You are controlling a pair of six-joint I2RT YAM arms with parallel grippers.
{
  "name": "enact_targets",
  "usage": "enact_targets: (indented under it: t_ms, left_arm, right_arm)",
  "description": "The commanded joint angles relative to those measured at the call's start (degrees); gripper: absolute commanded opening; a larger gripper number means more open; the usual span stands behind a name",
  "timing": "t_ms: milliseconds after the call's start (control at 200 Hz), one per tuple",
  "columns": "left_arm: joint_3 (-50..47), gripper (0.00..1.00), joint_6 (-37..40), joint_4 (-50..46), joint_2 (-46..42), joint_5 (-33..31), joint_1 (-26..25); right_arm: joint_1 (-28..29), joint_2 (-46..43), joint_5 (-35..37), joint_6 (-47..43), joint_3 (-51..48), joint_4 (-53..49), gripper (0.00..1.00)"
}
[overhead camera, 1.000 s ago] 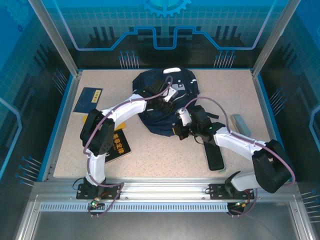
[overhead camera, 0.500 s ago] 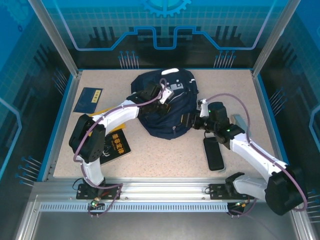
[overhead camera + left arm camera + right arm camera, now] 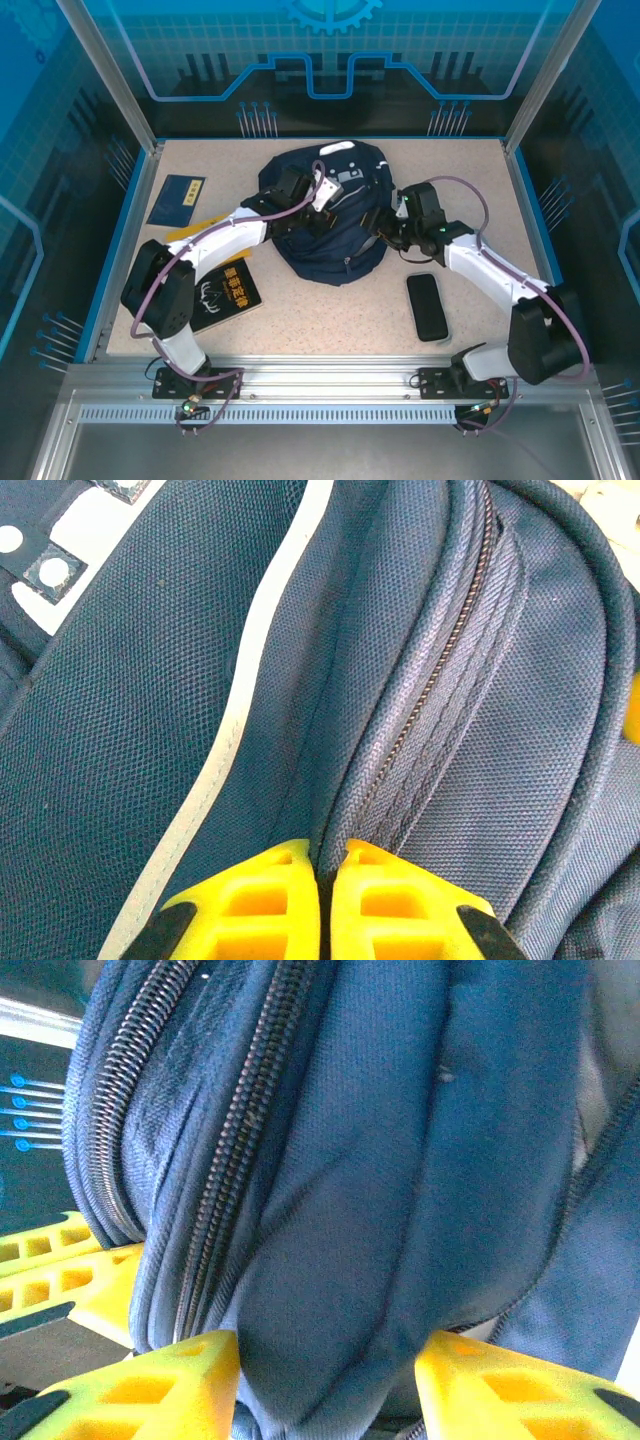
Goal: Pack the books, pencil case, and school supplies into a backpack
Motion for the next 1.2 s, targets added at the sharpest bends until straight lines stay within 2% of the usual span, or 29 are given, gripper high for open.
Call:
enact_targets:
  t_ms: [0, 85, 125, 180, 300, 375, 525, 755, 955, 1196]
  left_arm:
    - [-0.51, 0.0, 0.02, 5.0, -3.51, 2.73, 0.42]
    - [-1.05, 0.03, -2.14, 4.92, -4.07, 1.79, 0.53]
    - [-1.16, 0.1, -4.0, 4.56, -4.61, 0.89, 0.54]
    - [-1.02, 0.24, -7.9, 3.58, -5.64, -0.72, 0.58]
    - [-0.44, 0.58, -17.7, -2.02, -8.56, -6.03, 1.1]
    - [-2.07, 0.64, -23.66, -5.43, -11.3, -8.15, 1.18]
    - [-8.48, 0.66, -31.39, -9.78, -18.34, -8.19, 1.0]
    - [-17.08, 0.64, -39.29, -10.73, -25.61, -3.45, -1.89]
    - [-22.59, 0.51, -43.61, -3.58, -23.8, 1.12, -2.72]
    - [-21.99, 0.38, -42.45, -2.27, -20.3, -3.77, -3.0]
  right_arm:
    - [1.93, 0.93, -0.54, -0.27, 3.31, -0.05, 0.4]
    - [2.31, 1.79, -1.67, -0.28, 4.15, -0.03, 0.26]
    - [2.44, 2.18, -2.15, -0.21, 4.63, -0.23, 0.19]
    - [2.88, 2.67, -2.65, -0.41, 5.25, 0.24, 0.13]
    - [4.52, 4.2, -3.2, -0.85, 7.23, 1.83, 0.1]
    - [5.68, 5.59, -3.21, -1.12, 8.6, 3.14, 0.09]
    - [7.02, 9.02, -4.98, -1.48, 11.88, 5.41, 0.09]
    - [8.94, 11.46, -4.74, -2.08, 16.68, 4.61, 0.08]
    - [10.4, 13.02, -4.63, -1.82, 18.43, 4.18, 0.08]
    - [10.98, 13.09, -4.42, -1.94, 18.84, 3.11, 0.08]
